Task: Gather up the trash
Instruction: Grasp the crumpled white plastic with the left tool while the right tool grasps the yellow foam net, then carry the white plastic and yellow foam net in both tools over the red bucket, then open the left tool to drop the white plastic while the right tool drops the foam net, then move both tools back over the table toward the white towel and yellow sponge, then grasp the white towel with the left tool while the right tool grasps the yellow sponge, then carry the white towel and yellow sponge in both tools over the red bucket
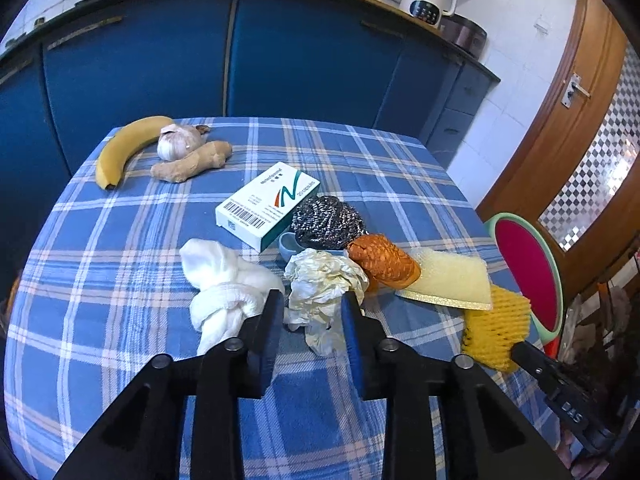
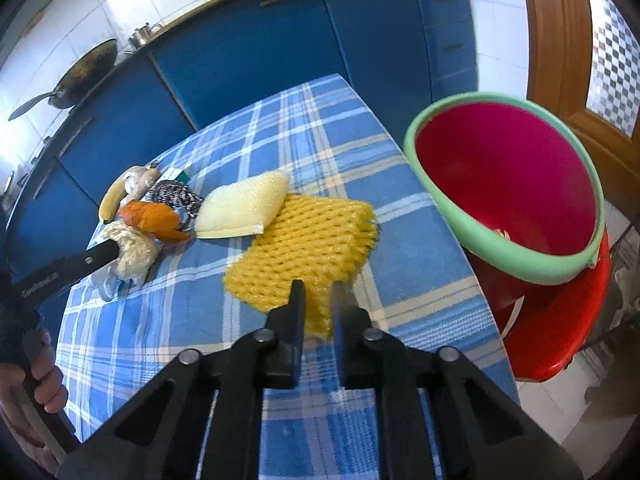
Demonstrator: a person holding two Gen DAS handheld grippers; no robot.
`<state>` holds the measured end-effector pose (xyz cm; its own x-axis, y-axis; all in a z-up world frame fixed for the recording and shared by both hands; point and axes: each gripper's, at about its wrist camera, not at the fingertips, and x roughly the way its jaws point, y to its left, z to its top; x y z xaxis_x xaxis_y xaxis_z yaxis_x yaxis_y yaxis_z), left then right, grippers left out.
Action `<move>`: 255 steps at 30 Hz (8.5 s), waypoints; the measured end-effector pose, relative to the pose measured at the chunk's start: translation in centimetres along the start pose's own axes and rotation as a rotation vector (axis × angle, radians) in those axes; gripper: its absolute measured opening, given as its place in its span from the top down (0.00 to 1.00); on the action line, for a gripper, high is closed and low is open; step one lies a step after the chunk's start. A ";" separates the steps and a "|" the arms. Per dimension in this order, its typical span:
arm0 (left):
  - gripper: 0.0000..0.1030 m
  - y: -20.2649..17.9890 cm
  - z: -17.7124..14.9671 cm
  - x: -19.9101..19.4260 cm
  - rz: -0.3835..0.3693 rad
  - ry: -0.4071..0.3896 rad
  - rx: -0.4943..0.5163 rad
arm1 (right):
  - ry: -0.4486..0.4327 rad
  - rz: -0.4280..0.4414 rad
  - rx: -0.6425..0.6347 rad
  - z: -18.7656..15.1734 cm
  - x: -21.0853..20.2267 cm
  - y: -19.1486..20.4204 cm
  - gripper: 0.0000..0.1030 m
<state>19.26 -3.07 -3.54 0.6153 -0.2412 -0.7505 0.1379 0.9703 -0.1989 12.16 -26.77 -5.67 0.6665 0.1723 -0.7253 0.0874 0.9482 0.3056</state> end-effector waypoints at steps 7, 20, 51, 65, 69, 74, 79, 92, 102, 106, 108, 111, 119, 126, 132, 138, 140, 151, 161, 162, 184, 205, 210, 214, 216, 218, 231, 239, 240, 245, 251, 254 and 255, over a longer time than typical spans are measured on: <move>0.66 -1.2 0.5 1.5 0.008 0.025 0.048 | -0.052 0.032 -0.002 0.0 -2.5 0.0 0.90; 0.82 -1.7 -0.3 1.2 -0.017 0.037 0.027 | -0.115 0.076 -0.007 -0.3 -6.0 -0.2 0.90; 0.82 -10.9 1.8 -7.0 -0.165 -0.096 0.203 | -0.304 0.022 0.010 1.2 -13.7 -3.6 0.90; 0.82 -19.8 3.1 -3.4 -0.234 -0.060 0.349 | -0.350 -0.081 0.063 3.2 -14.7 -8.7 0.90; 0.82 -22.2 2.8 -0.9 -0.258 -0.018 0.375 | -0.343 -0.107 0.087 3.4 -14.4 -10.5 0.90; 0.82 -24.5 2.3 2.7 -0.266 0.045 0.410 | -0.320 -0.140 0.116 3.4 -13.7 -12.9 0.90; 0.81 -26.5 1.8 6.1 -0.278 0.103 0.429 | -0.285 -0.166 0.150 3.4 -12.4 -15.3 0.90; 0.61 -28.7 1.2 11.2 -0.276 0.177 0.443 | -0.235 -0.188 0.211 3.2 -9.8 -19.0 0.90; 0.56 -27.3 1.9 10.2 -0.257 0.139 0.390 | -0.196 -0.206 0.209 4.1 -7.5 -19.6 0.88; 0.56 -26.2 2.3 9.9 -0.251 0.130 0.351 | -0.177 -0.199 0.225 4.5 -6.4 -20.0 0.84; 0.56 -25.6 2.4 9.8 -0.249 0.129 0.337 | -0.176 -0.203 0.228 4.7 -6.0 -19.9 0.84; 0.56 -25.2 2.5 9.5 -0.236 0.121 0.334 | -0.174 -0.206 0.230 4.8 -5.8 -19.8 0.82; 0.56 -24.1 2.7 7.8 -0.227 0.106 0.306 | -0.199 -0.202 0.225 5.0 -6.8 -18.9 0.66; 0.56 -22.4 2.4 4.5 -0.209 0.078 0.289 | -0.223 -0.172 0.199 4.3 -9.0 -16.6 0.65; 0.56 -19.8 2.1 1.6 -0.177 0.052 0.240 | -0.242 -0.130 0.164 3.9 -11.1 -14.1 0.65; 0.56 -16.9 1.9 -1.1 -0.120 0.022 0.194 | -0.262 -0.091 0.137 3.3 -12.5 -11.5 0.65; 0.56 -15.8 1.8 -2.0 -0.103 0.011 0.181 | -0.262 -0.080 0.133 3.1 -12.8 -10.9 0.64; 0.56 -10.3 1.7 -6.9 -0.001 -0.073 0.119 | -0.268 -0.019 0.069 2.2 -13.7 -6.2 0.63; 0.55 -4.7 2.1 -8.4 0.104 -0.089 0.083 | -0.225 0.065 0.013 2.0 -12.0 -2.2 0.61; 0.55 -4.1 2.1 -8.3 0.115 -0.084 0.079 | -0.221 0.066 0.006 2.1 -11.7 -1.9 0.61; 0.53 3.0 1.0 0.7 0.138 0.079 -0.034 | -0.071 0.054 -0.022 2.7 -3.7 2.5 0.45; 0.74 6.6 0.9 1.8 0.033 0.047 -0.117 | 0.011 0.001 -0.028 3.4 2.2 5.7 0.39; 0.74 8.3 1.1 0.2 0.079 -0.013 -0.128 | 0.017 -0.066 0.008 3.8 3.8 6.6 0.26; 0.74 9.4 1.0 -0.2 0.065 -0.028 -0.141 | 0.032 -0.099 0.016 4.1 5.1 7.5 0.24; 0.74 9.6 0.9 -0.3 0.048 -0.037 -0.145 | 0.035 -0.135 0.022 4.3 5.9 8.1 0.23; 0.74 9.8 0.8 -0.2 0.018 -0.040 -0.153 | 0.035 -0.168 0.029 4.5 6.3 8.3 0.20; 0.74 11.4 0.2 -0.1 -0.110 -0.020 -0.242 | 0.052 -0.345 0.020 4.8 8.6 9.9 0.16; 0.73 10.8 0.2 0.0 -0.102 -0.021 -0.221 | 0.020 -0.331 0.014 4.0 8.4 10.2 0.24; 0.73 10.7 0.2 0.0 -0.101 -0.023 -0.215 | 0.017 -0.314 0.016 3.9 8.2 10.2 0.25; 0.73 9.8 0.3 -0.5 -0.077 -0.051 -0.179 | 0.009 -0.246 0.019 3.4 7.5 9.9 0.30; 0.73 8.5 0.0 -2.1 -0.046 -0.068 -0.156 | -0.007 -0.158 0.026 2.6 5.9 9.3 0.31; 0.73 7.7 -0.1 -3.1 -0.060 -0.069 -0.148 | -0.026 -0.125 0.029 2.2 4.4 8.7 0.31; 0.73 7.3 -0.2 -3.5 -0.064 -0.070 -0.145 | -0.031 -0.117 0.028 2.1 3.9 8.6 0.31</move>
<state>17.97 4.89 -2.45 0.6624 -0.2960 -0.6882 0.0688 0.9388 -0.3376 17.05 -18.54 -4.53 0.6728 0.0520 -0.7380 0.1864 0.9534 0.2371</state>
